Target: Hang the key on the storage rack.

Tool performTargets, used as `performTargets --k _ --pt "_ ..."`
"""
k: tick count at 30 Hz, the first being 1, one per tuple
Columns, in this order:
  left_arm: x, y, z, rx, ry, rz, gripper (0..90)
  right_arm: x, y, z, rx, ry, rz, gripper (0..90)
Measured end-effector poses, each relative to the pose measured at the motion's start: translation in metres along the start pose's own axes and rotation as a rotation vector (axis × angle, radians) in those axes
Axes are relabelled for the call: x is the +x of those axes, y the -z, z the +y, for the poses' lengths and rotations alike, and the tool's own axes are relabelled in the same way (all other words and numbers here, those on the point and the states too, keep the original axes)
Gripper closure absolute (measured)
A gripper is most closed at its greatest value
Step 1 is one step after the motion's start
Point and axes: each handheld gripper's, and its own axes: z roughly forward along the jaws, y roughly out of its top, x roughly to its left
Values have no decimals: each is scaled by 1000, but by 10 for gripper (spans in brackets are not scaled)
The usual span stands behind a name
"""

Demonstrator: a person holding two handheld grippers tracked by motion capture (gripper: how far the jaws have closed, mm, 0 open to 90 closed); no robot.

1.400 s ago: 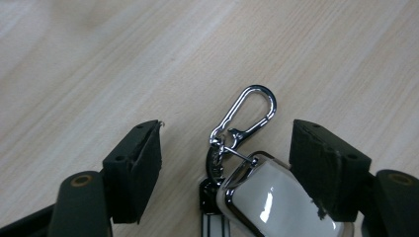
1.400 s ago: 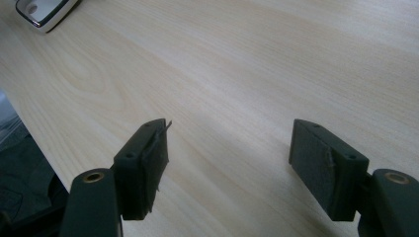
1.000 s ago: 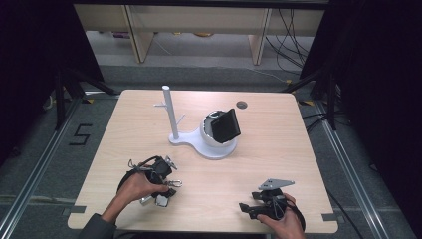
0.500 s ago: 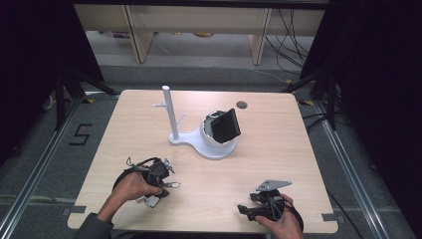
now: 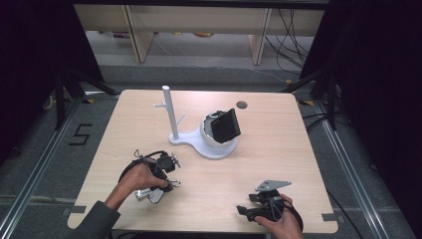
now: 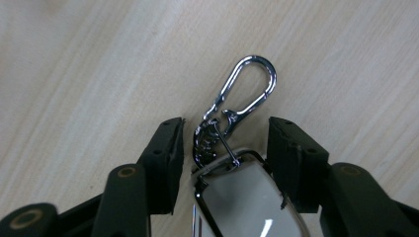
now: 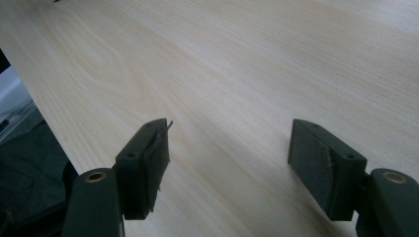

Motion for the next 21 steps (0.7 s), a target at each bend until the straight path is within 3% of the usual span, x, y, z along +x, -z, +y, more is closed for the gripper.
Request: performTargets --k 3,4,6,13,16,20,21 --pt "0 2 1 -13 -7 -13 430 1 2 0 20 -4 2 328" --pt "-1 1 2 -3 -27 -3 420 0 0 0 1 0 -2 328" --pt "-1 -1 4 16 -60 -4 432 0 2 1 38 12 -5 329" --pt "-1 -5 13 53 -120 3 577 1 0 0 22 14 8 335" --pt "-2 -6 15 71 -119 3 651 1 0 1 31 11 12 336" --pt "-3 -5 16 94 -133 8 657 2 0 1 22 13 12 338" --pt "-3 -5 16 94 -133 8 622 2 0 1 22 13 12 338"
